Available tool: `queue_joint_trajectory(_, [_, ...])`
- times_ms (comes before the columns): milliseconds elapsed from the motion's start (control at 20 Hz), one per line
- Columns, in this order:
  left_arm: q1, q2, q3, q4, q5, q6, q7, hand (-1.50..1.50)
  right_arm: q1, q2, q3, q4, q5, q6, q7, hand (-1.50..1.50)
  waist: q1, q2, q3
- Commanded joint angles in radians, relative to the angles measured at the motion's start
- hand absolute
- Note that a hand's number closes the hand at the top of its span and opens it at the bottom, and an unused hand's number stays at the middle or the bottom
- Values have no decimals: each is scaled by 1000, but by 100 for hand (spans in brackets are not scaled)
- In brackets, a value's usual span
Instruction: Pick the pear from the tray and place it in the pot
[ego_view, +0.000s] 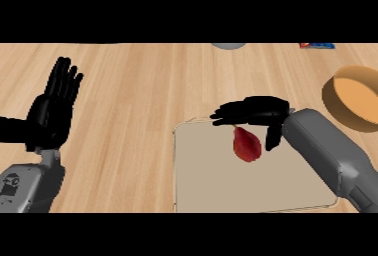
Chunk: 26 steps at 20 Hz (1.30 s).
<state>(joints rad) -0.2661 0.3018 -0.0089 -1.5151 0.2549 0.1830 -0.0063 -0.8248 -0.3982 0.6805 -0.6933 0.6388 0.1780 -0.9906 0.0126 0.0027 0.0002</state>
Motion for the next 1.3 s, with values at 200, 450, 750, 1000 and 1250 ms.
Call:
queue_joint_trajectory(200, [-6,-9,23,-1,-13,-21,-1,0,7,114,-18,124,84,-38,-95,-150,3,2,0])
queue_joint_trajectory(450, [26,-6,30,-6,-3,-46,-1,0,36,125,21,74,119,-52,-146,150,5,0,0])
queue_joint_trajectory(750, [-43,-1,43,24,-14,-26,40,0,128,143,37,-39,128,-147,-163,150,-12,-2,0])
queue_joint_trajectory(1000, [35,-31,18,-24,-55,-8,-9,0,137,106,8,-69,133,-144,-177,150,-4,-2,0])
queue_joint_trajectory(1250, [-21,-23,43,0,-39,-17,29,0,150,85,-86,-194,97,-169,-90,150,-19,-6,0])
